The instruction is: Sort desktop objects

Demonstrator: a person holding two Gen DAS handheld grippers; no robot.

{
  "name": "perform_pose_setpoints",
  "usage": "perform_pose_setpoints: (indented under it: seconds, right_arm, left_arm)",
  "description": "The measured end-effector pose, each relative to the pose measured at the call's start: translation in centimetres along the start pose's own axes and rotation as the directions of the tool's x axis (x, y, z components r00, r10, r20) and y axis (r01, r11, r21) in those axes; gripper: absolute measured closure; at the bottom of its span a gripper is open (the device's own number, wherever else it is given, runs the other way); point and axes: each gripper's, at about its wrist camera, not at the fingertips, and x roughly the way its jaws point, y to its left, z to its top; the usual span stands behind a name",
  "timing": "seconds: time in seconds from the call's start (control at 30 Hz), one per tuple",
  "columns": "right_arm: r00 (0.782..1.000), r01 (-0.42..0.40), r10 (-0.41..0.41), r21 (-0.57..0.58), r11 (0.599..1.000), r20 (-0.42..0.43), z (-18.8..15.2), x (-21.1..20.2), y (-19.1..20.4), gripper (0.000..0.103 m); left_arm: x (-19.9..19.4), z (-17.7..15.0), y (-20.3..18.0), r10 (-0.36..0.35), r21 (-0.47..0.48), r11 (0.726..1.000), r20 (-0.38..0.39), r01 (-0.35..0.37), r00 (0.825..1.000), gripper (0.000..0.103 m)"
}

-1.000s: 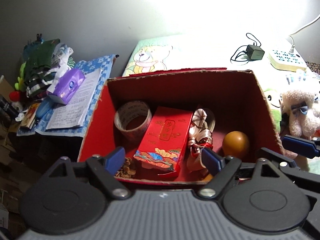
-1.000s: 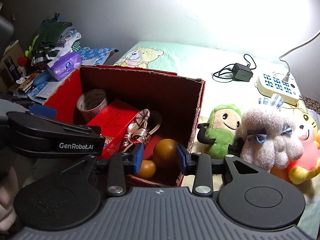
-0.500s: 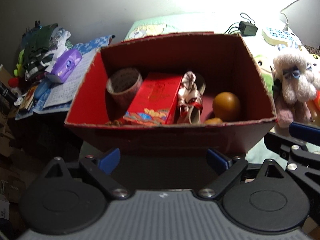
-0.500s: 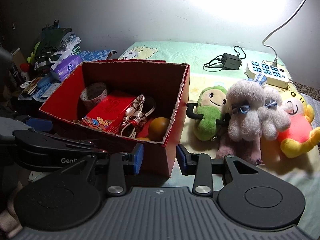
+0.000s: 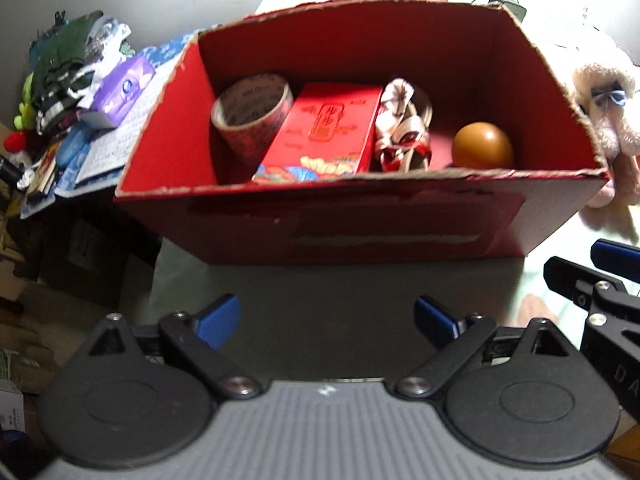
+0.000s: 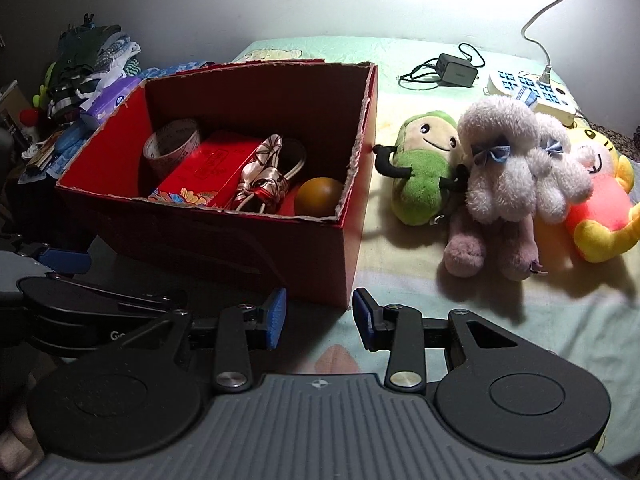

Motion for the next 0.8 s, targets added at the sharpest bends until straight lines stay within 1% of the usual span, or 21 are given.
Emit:
perform_pose_setpoints:
  seconds: [0.23, 0.47, 0.8]
  right_arm:
    - [1.000, -0.001, 0.000, -0.016, 1.000, -0.027, -0.3, 0.6, 2.1, 0.064]
    - [0.999, -0.030, 0.029, -0.026, 0.999, -0.046, -0.1, 0.9, 4.6, 0.064]
    - [0.997, -0.065, 0.064, -0.039, 0.997, -0.041, 0.6, 0.8, 8.0, 0.064]
  left_arm:
    - [0.9, -0.8, 2.3, 0.002, -0.019, 1.000, -0.029, -0.002, 1.000, 0.006]
    - [1.0, -1.5, 4.7, 0.005, -0.033, 0.999, -0.038, -0.006, 0.999, 0.005]
    - [0.1, -1.4, 8.5, 0.018, -0.063, 0.998, -0.004, -0.018, 1.000, 0.005]
